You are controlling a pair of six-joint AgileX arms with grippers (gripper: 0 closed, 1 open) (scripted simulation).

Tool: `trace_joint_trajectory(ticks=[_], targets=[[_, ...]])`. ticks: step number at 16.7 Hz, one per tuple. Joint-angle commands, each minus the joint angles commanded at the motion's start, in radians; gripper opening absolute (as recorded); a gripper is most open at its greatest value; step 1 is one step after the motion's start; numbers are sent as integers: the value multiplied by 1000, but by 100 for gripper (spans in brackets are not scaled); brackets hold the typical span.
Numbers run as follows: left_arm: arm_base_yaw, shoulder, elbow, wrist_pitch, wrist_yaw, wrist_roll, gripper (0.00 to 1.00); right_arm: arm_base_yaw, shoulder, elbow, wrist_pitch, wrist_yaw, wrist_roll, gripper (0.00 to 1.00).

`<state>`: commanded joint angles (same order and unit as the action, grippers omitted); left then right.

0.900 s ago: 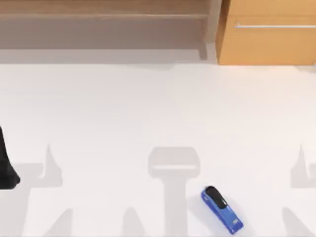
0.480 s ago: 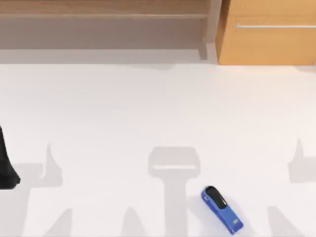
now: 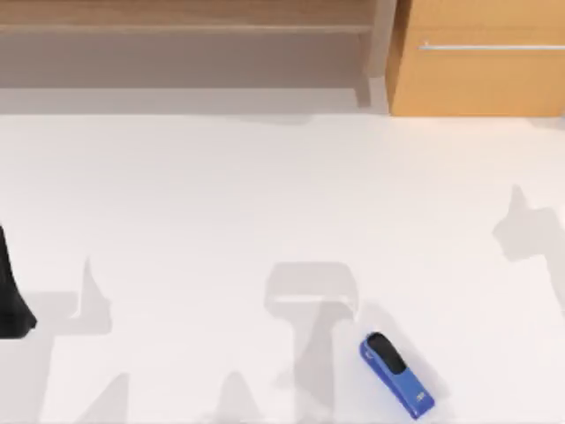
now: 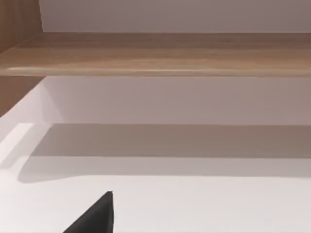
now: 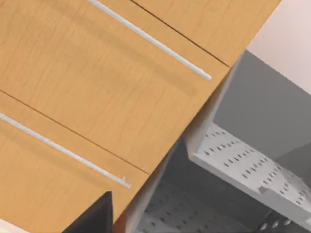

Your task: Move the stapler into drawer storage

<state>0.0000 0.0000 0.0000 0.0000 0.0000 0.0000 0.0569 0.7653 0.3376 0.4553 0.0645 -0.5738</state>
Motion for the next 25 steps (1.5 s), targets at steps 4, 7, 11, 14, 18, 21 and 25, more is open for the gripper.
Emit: trace_joint_trajectory(ticks=[4, 7, 11, 14, 18, 21, 25], targets=[[0, 0, 0, 0, 0, 0, 100, 33, 401, 167, 226, 37, -279, 100], [0, 0, 0, 0, 0, 0, 100, 59, 703, 291, 394, 65, -482, 100], [0, 0, 0, 0, 0, 0, 100, 88, 1065, 439, 596, 101, -721, 100], [0, 0, 0, 0, 0, 0, 100, 105, 1278, 527, 718, 124, -861, 100], [0, 0, 0, 0, 0, 0, 100, 118, 1444, 597, 815, 145, -970, 100], [0, 0, 0, 0, 0, 0, 100, 120, 1465, 607, 828, 148, -984, 100], [0, 0, 0, 0, 0, 0, 100, 114, 1464, 606, 825, 146, -983, 100]])
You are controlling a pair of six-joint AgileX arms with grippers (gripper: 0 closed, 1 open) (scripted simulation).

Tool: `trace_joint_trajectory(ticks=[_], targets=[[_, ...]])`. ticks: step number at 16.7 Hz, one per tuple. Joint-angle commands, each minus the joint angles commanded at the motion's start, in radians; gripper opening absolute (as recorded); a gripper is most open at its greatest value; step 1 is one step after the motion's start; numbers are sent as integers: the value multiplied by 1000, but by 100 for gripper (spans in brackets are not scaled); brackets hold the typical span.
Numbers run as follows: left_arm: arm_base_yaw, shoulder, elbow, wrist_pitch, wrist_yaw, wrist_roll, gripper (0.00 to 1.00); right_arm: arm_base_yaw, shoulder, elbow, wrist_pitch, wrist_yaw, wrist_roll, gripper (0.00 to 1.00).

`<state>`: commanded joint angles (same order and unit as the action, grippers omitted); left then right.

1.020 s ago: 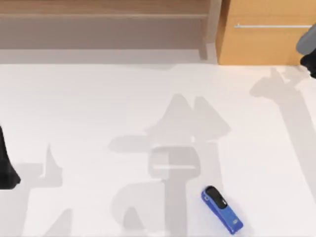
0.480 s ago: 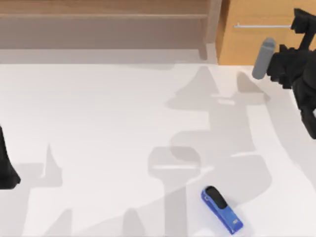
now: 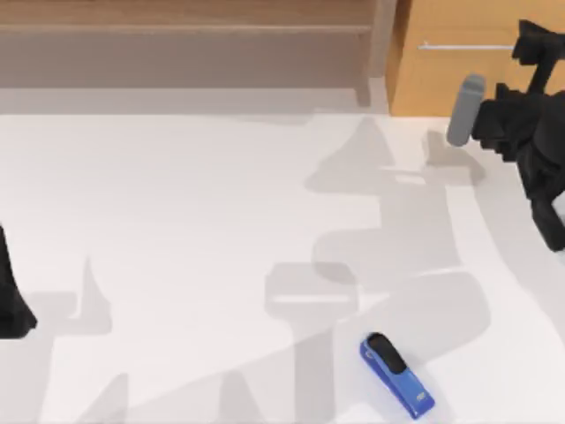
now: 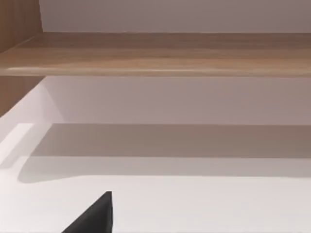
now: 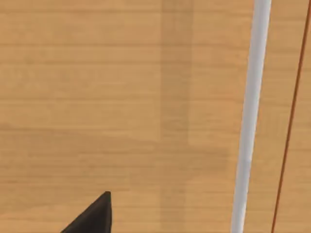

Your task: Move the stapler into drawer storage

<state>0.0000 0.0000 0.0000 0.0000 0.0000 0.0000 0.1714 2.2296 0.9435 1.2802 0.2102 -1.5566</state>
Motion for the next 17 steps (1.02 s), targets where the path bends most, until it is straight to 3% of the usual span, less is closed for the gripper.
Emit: trace_joint_trajectory(ticks=[10, 17], targets=[[0, 0, 0, 0, 0, 0, 100, -7, 53, 118, -61, -10, -2, 100], [0, 0, 0, 0, 0, 0, 100, -7, 53, 118, -61, -10, -2, 47]])
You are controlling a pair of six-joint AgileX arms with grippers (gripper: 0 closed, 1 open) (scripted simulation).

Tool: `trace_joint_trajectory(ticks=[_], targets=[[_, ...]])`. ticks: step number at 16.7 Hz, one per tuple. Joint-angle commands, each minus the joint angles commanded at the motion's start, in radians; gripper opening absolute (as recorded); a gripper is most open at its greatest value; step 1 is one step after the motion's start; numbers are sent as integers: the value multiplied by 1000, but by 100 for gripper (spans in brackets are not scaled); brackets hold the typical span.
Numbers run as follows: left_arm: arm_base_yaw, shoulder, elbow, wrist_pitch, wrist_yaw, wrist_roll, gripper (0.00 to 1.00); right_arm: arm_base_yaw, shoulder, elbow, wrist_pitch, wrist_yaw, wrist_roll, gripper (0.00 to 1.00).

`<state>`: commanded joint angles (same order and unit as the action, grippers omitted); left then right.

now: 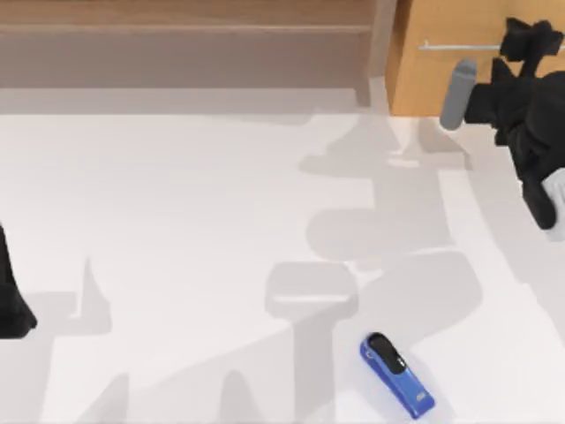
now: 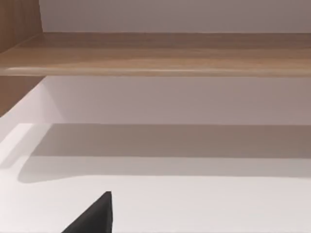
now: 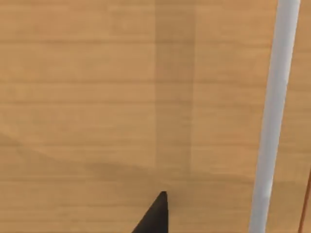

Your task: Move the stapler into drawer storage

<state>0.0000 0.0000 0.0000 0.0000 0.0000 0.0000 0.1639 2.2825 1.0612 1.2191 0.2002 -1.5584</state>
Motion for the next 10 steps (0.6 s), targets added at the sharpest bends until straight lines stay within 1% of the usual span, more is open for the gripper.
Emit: trace_joint_trajectory(ticks=[6, 7, 10], targets=[[0, 0, 0, 0, 0, 0, 100, 0, 0, 0, 0, 0, 0, 2], [0, 0, 0, 0, 0, 0, 100, 0, 0, 0, 0, 0, 0, 0], [0, 0, 0, 0, 0, 0, 100, 0, 0, 0, 0, 0, 0, 0]])
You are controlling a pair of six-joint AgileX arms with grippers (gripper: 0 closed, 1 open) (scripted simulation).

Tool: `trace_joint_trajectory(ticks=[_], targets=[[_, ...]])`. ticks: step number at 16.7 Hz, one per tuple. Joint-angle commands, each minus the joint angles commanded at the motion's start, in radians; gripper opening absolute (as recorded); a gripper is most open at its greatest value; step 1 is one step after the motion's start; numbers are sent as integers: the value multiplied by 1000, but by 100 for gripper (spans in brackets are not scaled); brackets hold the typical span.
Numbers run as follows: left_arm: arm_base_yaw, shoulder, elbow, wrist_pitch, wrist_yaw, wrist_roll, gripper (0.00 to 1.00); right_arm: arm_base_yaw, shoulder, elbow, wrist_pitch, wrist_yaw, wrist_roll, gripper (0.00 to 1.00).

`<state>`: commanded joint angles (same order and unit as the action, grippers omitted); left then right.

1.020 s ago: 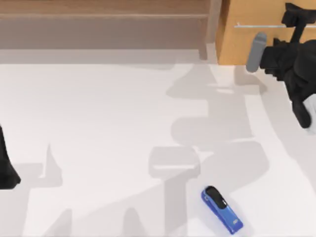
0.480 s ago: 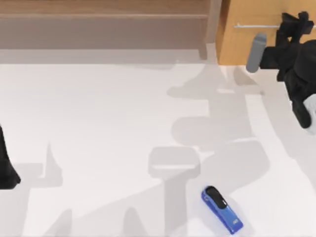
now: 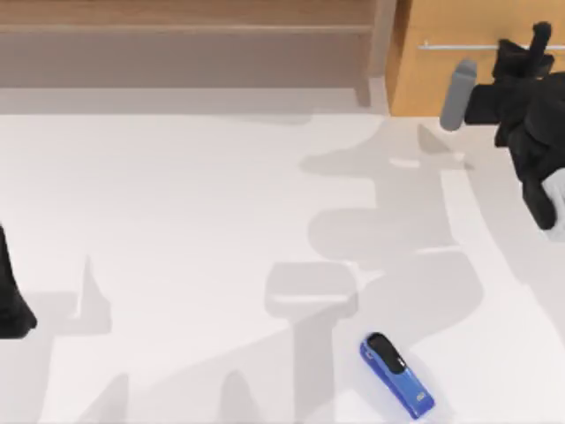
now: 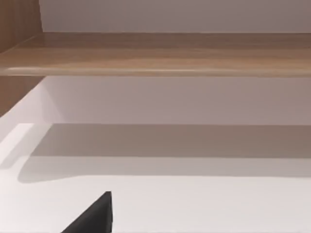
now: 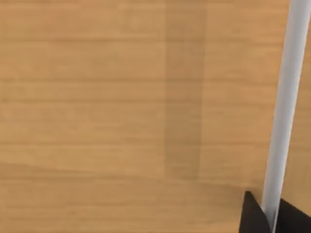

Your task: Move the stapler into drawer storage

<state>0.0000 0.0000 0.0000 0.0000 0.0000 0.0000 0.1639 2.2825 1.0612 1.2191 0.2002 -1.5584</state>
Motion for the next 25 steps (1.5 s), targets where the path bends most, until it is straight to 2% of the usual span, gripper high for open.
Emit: trace_joint_trajectory(ticks=[7, 14, 21, 25], targets=[[0, 0, 0, 0, 0, 0, 100, 8, -11, -18, 10, 0, 4, 0], [0, 0, 0, 0, 0, 0, 100, 35, -113, -266, 142, 31, 5, 0], [0, 0, 0, 0, 0, 0, 100, 42, -127, -298, 165, 34, 5, 0], [0, 0, 0, 0, 0, 0, 100, 65, -173, -414, 236, 54, 6, 0]])
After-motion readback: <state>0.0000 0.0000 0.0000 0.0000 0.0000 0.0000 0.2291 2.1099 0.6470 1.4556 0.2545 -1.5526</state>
